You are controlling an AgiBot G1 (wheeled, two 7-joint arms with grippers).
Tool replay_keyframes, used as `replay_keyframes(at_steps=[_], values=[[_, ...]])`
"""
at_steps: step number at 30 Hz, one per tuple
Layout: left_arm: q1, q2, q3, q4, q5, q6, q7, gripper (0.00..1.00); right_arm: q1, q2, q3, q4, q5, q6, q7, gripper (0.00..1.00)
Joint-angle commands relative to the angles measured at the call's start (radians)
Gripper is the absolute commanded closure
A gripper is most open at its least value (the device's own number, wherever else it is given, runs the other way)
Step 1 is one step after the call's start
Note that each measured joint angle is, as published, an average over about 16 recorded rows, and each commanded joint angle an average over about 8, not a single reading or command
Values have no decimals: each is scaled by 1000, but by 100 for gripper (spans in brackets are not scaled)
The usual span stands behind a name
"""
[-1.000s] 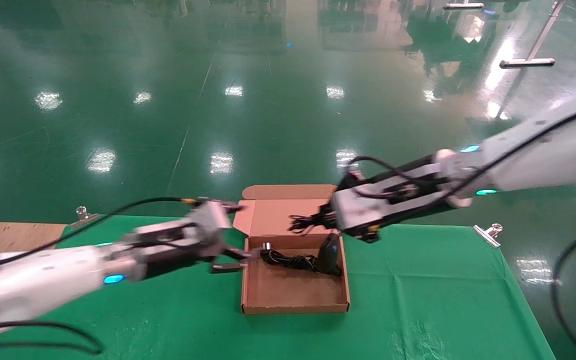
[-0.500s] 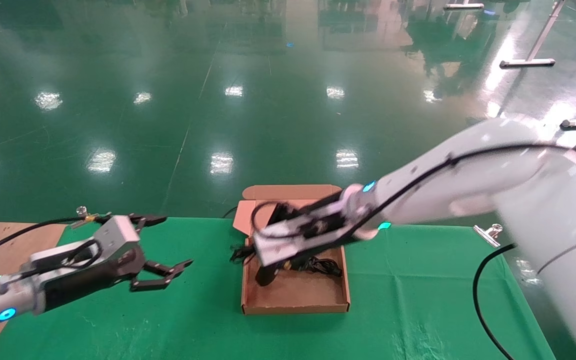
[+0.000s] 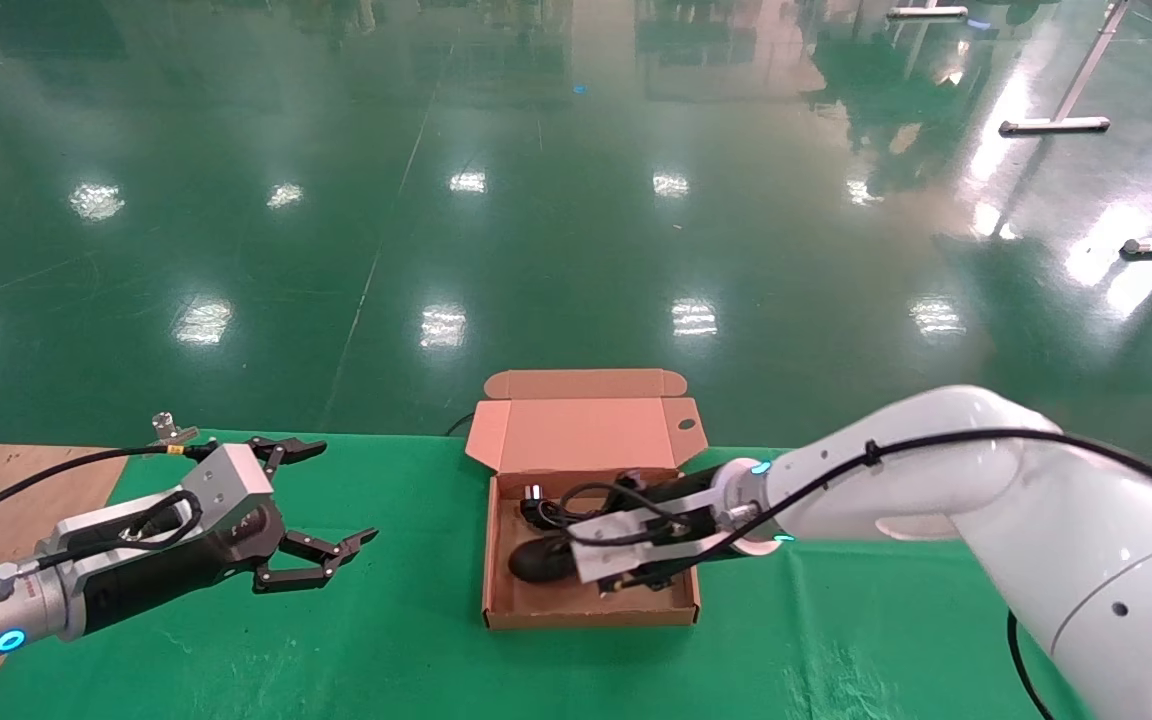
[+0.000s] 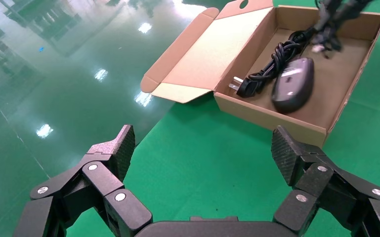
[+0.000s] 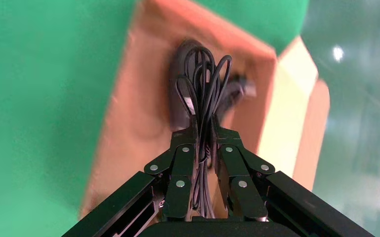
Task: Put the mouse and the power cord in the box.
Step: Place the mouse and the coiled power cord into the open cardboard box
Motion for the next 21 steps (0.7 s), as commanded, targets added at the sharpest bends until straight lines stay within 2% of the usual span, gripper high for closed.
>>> replay_keyframes(at_steps=[1, 2, 3, 6, 21], values=[[0, 0, -1, 3, -1, 3, 3, 0, -10, 0, -11, -27, 15, 42, -13, 17], [0, 0, -1, 4, -1, 3, 3, 0, -13, -1, -13, -31, 19, 52, -14, 6], [1, -1, -2, 4, -2, 4, 3, 0, -14, -1, -15, -33, 21, 58, -15, 0], [1, -1, -2, 5, -3, 5, 4, 0, -18, -2, -17, -38, 26, 72, -16, 0], [-1, 1, -1, 5, -1, 2, 2, 0, -12, 3, -5, -24, 17, 34, -10, 0]])
